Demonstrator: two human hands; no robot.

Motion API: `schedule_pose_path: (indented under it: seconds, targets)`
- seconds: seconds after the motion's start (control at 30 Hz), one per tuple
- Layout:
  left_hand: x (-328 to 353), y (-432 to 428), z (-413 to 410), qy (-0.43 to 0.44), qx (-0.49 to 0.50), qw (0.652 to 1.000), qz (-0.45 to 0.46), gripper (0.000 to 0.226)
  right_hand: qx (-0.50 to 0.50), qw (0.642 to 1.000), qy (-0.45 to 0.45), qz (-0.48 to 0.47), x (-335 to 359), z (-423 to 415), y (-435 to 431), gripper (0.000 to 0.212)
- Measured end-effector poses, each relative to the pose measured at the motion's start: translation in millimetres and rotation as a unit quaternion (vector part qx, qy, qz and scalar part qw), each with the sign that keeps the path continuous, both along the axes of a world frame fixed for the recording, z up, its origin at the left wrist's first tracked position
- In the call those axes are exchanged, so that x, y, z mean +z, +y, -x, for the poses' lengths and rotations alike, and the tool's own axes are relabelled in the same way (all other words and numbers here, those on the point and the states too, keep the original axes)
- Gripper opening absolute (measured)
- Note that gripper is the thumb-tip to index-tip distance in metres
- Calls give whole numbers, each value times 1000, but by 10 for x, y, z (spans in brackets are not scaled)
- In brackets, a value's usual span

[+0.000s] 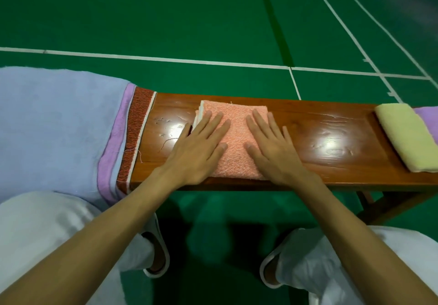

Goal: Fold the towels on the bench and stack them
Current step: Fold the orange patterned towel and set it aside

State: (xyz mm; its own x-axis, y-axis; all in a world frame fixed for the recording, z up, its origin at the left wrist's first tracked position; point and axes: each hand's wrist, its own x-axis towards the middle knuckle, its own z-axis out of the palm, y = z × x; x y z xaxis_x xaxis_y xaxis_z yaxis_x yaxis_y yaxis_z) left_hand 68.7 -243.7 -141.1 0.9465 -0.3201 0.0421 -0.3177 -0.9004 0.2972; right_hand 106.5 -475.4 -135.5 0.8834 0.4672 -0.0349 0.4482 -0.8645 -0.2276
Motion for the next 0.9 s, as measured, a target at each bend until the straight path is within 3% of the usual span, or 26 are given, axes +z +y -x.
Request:
schedule_pose_path:
  seconds: [0.2,0.33,0.43,0.57,0.7,0.9]
  targets:
    - [-12,-13,-1,6,6,1000,10,65,-29,999,3,-14,-69,-56,-159,61]
    - [7,0,96,-3,7,998,56,66,-22,992,-34,-117,-12,9,-177,59]
    - [105,52,270,-58,-19,997,50,71,29,981,-91,-166,98,165,-201,60]
    - [146,182,430,-86,-54,995,14,84,117,984,-78,-113,46,434,-239,87]
    - [47,312,481,-75,-69,995,7,92,120,988,-78,-57,-81,501,-310,111]
    - [94,352,528,-118,-73,987,86,72,44,973,-18,-224,59,517,-398,89]
